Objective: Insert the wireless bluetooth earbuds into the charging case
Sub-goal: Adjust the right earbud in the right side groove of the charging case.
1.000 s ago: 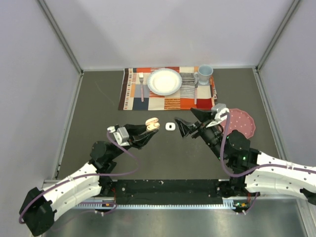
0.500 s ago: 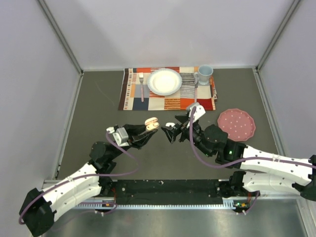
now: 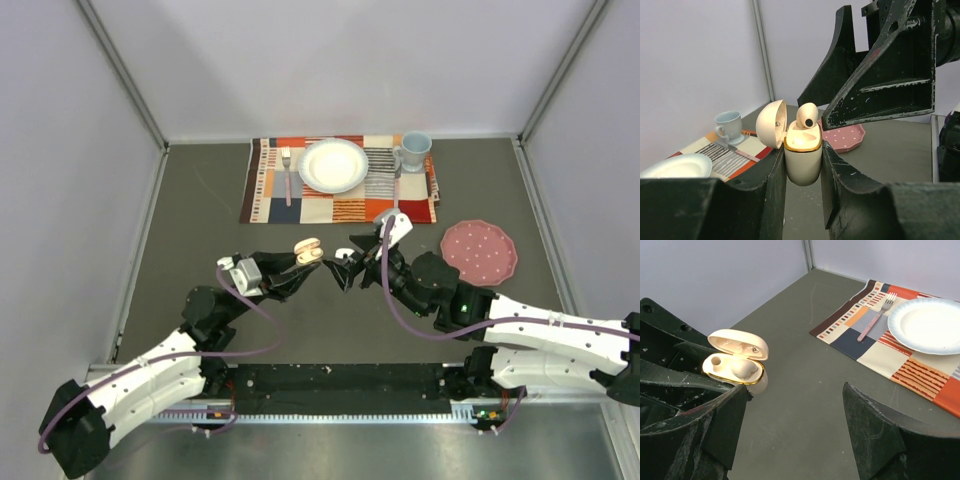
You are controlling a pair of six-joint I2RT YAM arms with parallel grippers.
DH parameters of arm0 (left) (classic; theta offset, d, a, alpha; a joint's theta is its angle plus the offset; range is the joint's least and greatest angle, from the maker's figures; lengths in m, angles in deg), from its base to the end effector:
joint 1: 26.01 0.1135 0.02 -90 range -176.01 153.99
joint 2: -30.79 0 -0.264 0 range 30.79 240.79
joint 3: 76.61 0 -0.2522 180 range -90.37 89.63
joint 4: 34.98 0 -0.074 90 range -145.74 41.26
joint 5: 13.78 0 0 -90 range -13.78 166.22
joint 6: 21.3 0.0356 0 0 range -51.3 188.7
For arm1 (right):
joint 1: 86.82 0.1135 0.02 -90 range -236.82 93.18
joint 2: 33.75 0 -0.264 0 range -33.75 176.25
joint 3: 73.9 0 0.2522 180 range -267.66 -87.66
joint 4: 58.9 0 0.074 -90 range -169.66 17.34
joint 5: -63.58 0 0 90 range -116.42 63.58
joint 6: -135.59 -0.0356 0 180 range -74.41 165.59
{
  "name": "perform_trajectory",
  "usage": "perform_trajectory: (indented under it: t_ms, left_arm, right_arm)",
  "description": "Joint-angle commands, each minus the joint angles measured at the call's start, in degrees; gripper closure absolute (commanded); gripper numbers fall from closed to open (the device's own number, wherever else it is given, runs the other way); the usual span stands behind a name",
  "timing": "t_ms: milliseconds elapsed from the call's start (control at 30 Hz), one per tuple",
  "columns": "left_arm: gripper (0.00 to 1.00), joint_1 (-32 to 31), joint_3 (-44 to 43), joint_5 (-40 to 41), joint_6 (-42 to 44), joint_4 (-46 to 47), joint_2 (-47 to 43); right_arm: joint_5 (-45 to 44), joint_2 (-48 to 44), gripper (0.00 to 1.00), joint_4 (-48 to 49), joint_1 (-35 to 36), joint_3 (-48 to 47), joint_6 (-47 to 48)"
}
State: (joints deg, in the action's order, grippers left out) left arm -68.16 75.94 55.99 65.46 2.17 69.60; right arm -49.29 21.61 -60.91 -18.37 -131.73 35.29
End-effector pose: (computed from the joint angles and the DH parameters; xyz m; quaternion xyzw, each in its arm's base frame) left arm 0.1091 -0.1153 0.2760 0.3145 0.4438 -0.4079 0.7333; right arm 0.0969 0.2076 0.3424 -0.2124 0.6717 0.3335 0.6265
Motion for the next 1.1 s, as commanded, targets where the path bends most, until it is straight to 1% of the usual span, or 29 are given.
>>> perform_trajectory:
  t_ms: [0,200,467,967,1067]
  left_arm:
    - [1.00,0.0,-0.5,-0.5,0.3,2.5,0.2]
    - [1.00,-0.1,-0.5,-0.9,0.3,2.6,0.0]
    - [1.00,0.0,-0.4,-4.6,0.1,4.6,0.7]
    - [1.00,-0.1,-0.3,-4.1,-0.3,5.0,0.8]
    - [1.00,-0.1,-0.3,-3.8,-0.3,5.0,1.0]
  right_arm:
    - [-0.5,-1.3,0.24,3.6,-0.2,-2.7,-0.2]
    - [-2.2,-1.9,0.24,5.0,-0.2,-1.8,0.4]
    - [-3.1,-0.7,0.24,5.2,-0.2,-2.3,1.2]
    - [-1.6,0.3,0.24,6.8,-0.2,-2.4,0.9]
    - [-1.2,0.5,0.24,5.7,-0.2,-3.5,1.2]
